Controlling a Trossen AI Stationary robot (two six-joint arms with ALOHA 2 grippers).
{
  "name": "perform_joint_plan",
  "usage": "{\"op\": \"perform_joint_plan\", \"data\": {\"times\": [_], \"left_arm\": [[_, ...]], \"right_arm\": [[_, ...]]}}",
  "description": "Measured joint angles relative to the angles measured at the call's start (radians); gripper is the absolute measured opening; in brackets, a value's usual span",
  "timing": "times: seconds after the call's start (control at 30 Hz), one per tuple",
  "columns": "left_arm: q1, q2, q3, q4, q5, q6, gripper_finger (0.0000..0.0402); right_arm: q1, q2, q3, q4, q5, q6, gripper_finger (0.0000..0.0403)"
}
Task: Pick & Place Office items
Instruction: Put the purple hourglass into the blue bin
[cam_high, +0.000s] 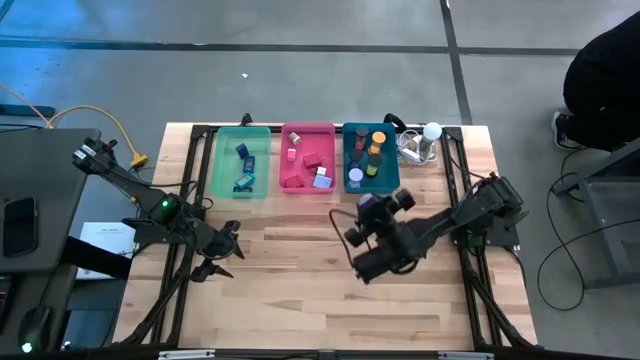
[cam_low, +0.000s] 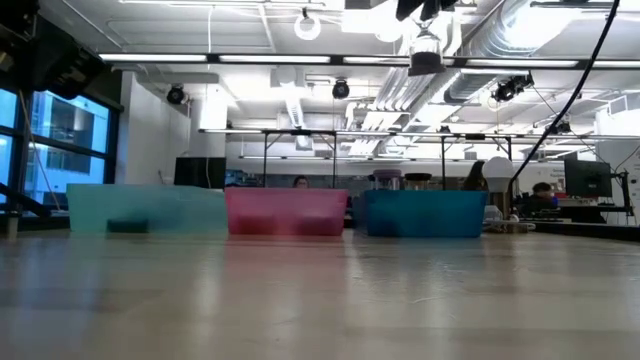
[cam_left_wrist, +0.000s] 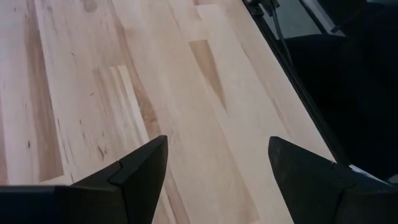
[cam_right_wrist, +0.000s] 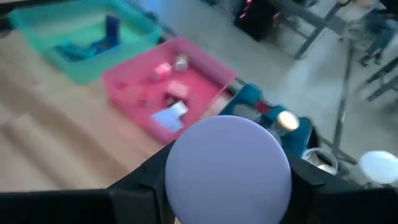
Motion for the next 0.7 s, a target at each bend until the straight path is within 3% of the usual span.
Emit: {"op": "perform_joint_plan", "data": {"times": [0.43,0.7], "left_arm": [[0.000,0.000,0.000,0.011,0.013,-0.057,0.0271],[0.000,0.000,0.000,0.010,0.013,-0.063,0.0271]], "right_arm": [[-0.232,-0.028,-0.172,0.001,-0.075,0.006,0.0175],[-0.306,-0.027,-0.270,0.055,-0.109,0.031,0.0191]]}}
